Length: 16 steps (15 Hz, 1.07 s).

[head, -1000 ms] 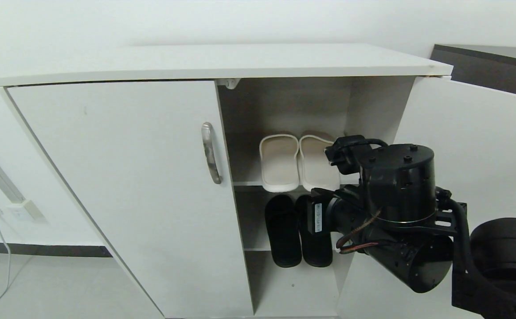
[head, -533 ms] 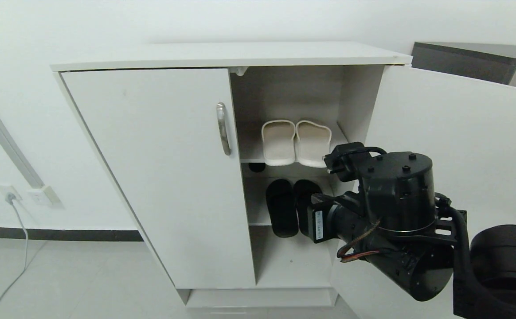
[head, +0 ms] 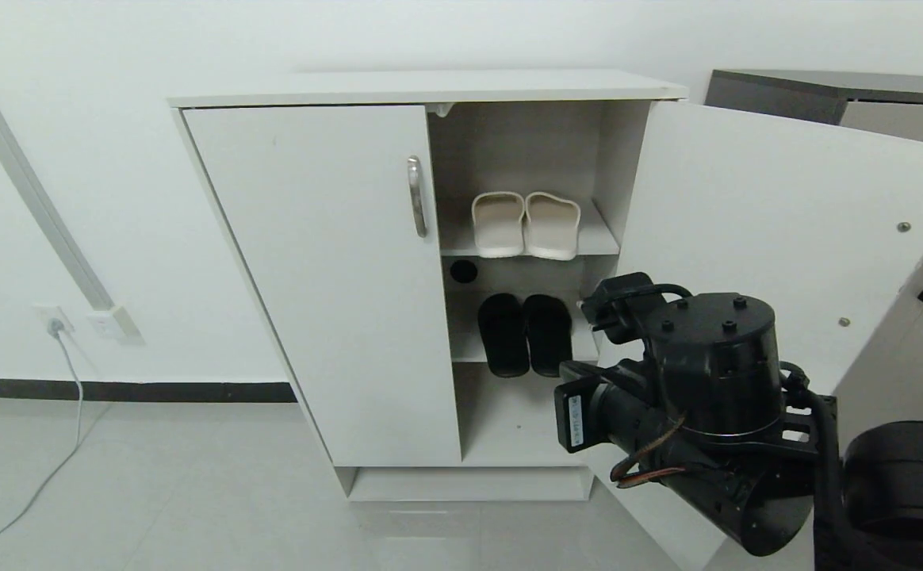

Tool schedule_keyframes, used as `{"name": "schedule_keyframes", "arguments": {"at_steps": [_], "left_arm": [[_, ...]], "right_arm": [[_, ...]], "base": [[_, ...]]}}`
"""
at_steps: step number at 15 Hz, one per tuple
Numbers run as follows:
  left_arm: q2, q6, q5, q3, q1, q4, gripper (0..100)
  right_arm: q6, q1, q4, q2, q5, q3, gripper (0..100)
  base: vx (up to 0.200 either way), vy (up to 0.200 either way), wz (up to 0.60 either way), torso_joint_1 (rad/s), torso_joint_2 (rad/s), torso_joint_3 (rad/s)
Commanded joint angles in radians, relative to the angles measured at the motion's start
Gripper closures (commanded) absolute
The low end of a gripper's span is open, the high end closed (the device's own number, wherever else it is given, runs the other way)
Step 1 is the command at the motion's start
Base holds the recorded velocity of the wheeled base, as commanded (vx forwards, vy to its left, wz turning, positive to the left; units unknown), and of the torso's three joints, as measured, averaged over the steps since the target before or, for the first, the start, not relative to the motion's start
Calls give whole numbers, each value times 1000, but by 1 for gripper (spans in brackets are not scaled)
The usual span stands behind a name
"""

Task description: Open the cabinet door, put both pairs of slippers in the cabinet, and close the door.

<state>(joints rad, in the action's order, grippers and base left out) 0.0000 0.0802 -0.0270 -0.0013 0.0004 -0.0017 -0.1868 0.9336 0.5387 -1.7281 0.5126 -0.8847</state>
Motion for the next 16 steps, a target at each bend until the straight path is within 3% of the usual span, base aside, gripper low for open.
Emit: {"name": "schedule_keyframes", "arguments": {"at_steps": [1, 16], "left_arm": [[0, 1, -1, 0, 1, 0, 100], [0, 4, -1, 0, 1, 0, 100]], "right_arm": [[12, -6, 6, -1, -12, 21, 100], [53, -2, 58, -31, -35, 82, 100]], "base": [[0, 0, 0, 0, 0, 0], [0, 0, 0, 0, -7, -6]]}}
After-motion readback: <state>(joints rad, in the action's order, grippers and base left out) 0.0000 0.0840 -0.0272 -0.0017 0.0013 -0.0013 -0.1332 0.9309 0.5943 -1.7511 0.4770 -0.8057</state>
